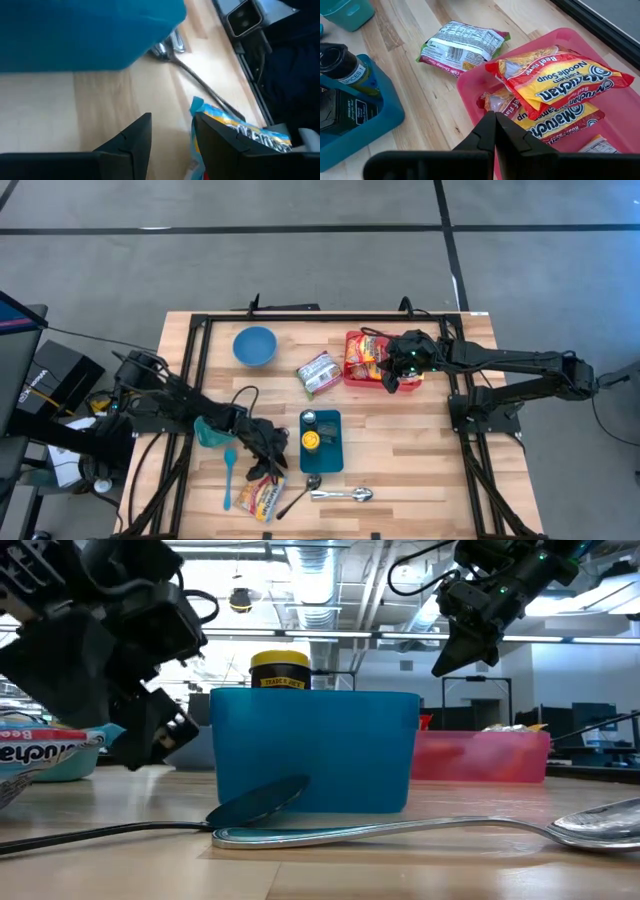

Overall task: Pick & Place Food Item
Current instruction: Put the light blue noodle pack into the red bin

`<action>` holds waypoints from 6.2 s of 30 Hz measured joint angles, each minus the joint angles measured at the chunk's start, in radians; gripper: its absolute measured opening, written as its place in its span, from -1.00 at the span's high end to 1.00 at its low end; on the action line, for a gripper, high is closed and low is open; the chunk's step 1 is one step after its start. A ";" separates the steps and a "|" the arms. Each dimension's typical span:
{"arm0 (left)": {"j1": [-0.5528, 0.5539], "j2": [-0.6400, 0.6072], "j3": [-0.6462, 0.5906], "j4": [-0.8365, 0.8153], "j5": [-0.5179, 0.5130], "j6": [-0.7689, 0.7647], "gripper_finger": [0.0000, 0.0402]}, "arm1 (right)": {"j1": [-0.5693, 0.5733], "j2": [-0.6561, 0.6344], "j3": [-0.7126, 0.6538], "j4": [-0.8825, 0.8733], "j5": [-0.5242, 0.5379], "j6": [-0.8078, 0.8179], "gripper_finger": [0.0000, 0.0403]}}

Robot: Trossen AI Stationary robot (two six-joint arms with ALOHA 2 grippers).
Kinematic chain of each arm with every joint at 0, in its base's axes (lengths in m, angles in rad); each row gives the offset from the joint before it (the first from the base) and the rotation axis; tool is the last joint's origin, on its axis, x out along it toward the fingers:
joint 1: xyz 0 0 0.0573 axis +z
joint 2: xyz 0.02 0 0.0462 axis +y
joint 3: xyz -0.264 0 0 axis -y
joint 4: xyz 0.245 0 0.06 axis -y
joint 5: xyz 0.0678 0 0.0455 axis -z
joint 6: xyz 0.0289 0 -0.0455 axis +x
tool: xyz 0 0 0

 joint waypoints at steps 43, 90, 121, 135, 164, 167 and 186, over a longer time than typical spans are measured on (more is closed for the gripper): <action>-0.011 0.043 0.012 0.062 0.152 -0.027 0.29 | 0.000 0.000 0.000 0.000 0.000 0.018 1.00; -0.008 -0.156 0.011 0.058 0.144 0.133 1.00 | 0.000 0.000 0.000 0.000 0.000 0.025 1.00; 0.277 -0.539 0.011 0.106 -0.348 0.421 1.00 | 0.000 0.000 0.000 0.149 0.003 0.025 1.00; 0.360 -0.538 0.011 0.184 -0.498 0.416 1.00 | 0.158 0.047 -0.001 0.388 0.061 -0.010 1.00; 0.363 -0.400 0.012 0.304 -0.594 0.381 1.00 | 0.320 0.246 0.000 0.541 0.236 -0.027 0.99; 0.363 -0.385 0.012 0.325 -0.594 0.381 1.00 | 0.320 0.246 -0.001 0.541 0.203 -0.027 0.95; 0.363 -0.314 0.012 0.412 -0.615 0.361 1.00 | 0.334 0.245 0.000 0.556 0.152 -0.061 -0.10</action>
